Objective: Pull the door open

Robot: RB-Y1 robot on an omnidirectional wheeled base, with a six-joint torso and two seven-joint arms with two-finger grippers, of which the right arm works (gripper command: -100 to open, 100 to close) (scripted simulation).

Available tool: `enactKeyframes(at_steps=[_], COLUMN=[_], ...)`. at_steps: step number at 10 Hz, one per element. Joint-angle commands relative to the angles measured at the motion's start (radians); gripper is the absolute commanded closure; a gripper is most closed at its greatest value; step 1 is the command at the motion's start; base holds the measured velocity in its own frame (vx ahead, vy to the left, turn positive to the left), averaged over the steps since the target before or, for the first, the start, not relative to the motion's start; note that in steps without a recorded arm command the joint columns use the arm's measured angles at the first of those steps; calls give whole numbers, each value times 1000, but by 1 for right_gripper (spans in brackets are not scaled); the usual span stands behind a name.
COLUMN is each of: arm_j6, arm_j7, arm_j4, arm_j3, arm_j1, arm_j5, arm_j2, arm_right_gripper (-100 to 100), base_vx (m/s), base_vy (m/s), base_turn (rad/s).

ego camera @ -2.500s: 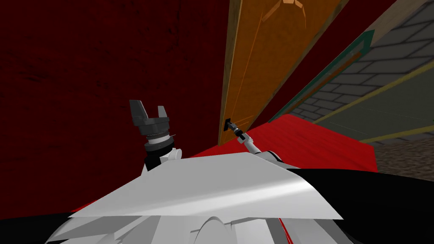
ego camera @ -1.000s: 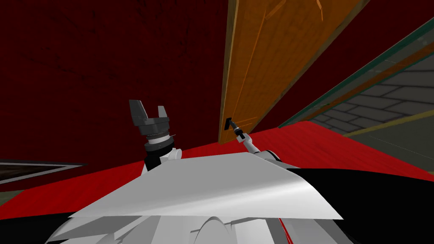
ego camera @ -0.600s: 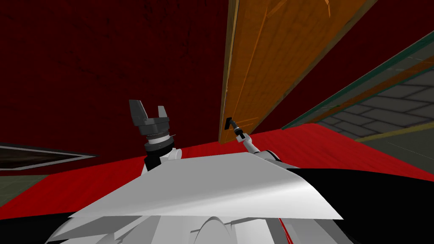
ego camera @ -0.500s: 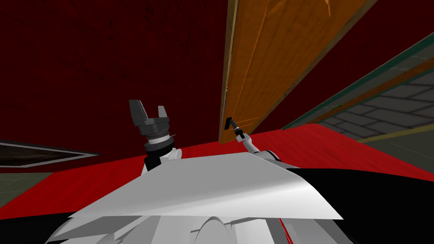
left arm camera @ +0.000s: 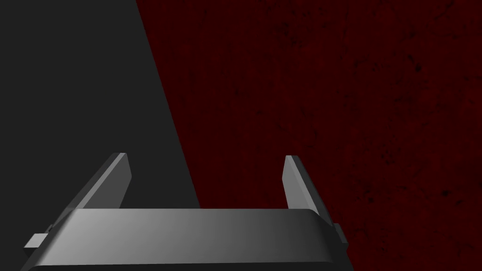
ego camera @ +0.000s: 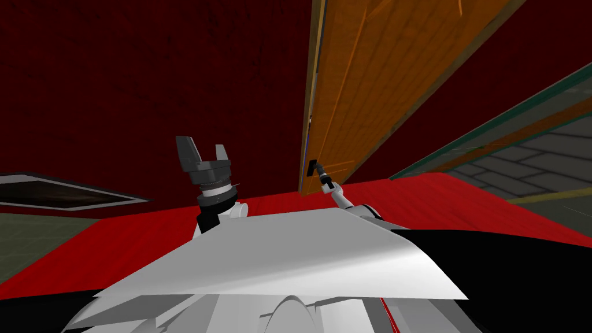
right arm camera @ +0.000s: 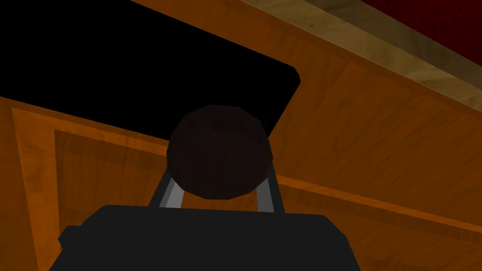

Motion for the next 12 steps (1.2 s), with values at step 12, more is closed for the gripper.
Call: enactKeyframes(at_steps=[12], arm_j6=[38], arm_j7=[-294], arm_j4=[-13], arm_j3=[13], arm_j1=[-11], arm_j5=[-244], arm_j2=[23], arm_right_gripper=[100], base_vx=[-59], base_vy=[-50], base_turn=[101])
